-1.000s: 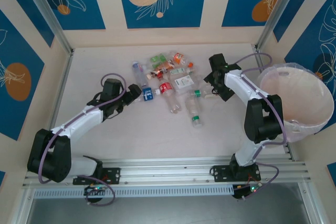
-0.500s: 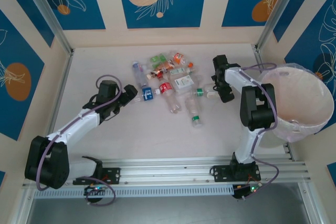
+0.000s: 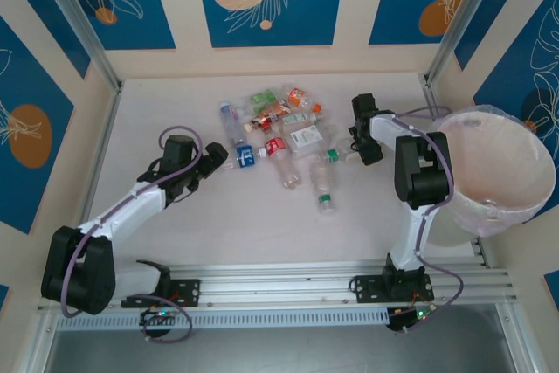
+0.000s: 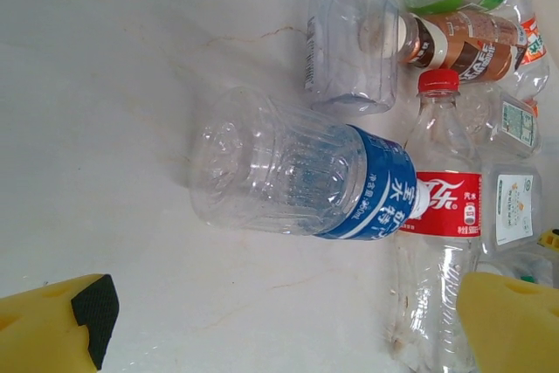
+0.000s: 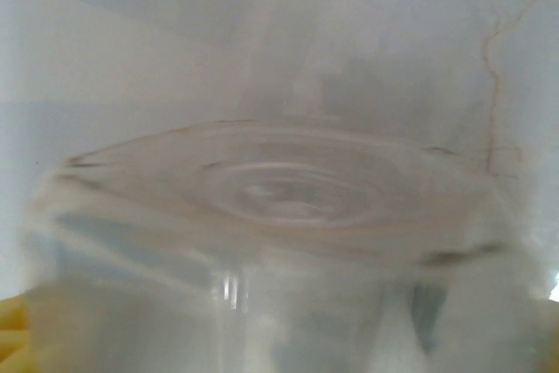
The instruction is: Put the plastic bottles in the bin
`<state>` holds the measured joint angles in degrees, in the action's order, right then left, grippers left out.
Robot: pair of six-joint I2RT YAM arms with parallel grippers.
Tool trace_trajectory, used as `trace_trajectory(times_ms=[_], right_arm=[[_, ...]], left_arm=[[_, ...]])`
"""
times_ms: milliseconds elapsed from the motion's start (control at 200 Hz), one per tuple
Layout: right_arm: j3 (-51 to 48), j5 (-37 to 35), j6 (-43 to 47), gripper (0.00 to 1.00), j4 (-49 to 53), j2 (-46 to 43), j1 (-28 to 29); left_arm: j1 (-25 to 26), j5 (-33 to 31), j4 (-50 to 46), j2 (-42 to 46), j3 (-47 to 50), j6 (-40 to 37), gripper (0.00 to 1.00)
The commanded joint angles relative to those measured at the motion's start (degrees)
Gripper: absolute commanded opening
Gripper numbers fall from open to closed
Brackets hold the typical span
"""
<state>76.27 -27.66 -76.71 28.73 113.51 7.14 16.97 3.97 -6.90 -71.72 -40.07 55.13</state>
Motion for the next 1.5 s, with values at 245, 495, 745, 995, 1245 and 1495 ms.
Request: trace_trajectory(times_ms=[245, 495, 745, 995, 1245, 1495], right_arm=[[-6.34, -3.17, 9.14, 0.63, -11.61, -7.6, 2.34], [-9.94, -3.2, 12.96, 0.57, -18.69, -13.7, 3.48], [-11.74, -3.06, 22.49, 0.5, -28.69, -20.9, 4.88], [-11.81, 5.56, 34.83, 0.46, -32.88, -28.61, 5.39], [-7.31, 16.76, 45.77, 0.44, -22.05, -37.15, 4.29], [-3.86, 16.88, 54.31, 0.37, -15.98, -46.45, 3.42]], left_arm=[[-0.78, -0.52, 0.37, 0.87, 1.13, 1.02, 1.0], [-0.88, -0.01, 1.47, 1.08, 1.81, 1.03, 1.0], [-0.91, 0.23, 2.48, 0.88, 2.35, 1.29, 1.0], [-0.89, 0.25, 3.24, 0.98, 2.81, 1.25, 1.0], [-0.89, 0.9, 6.22, 0.89, 4.11, 1.99, 1.0], [-0.89, 1.86, 7.6, 0.62, 4.19, 1.97, 1.0]])
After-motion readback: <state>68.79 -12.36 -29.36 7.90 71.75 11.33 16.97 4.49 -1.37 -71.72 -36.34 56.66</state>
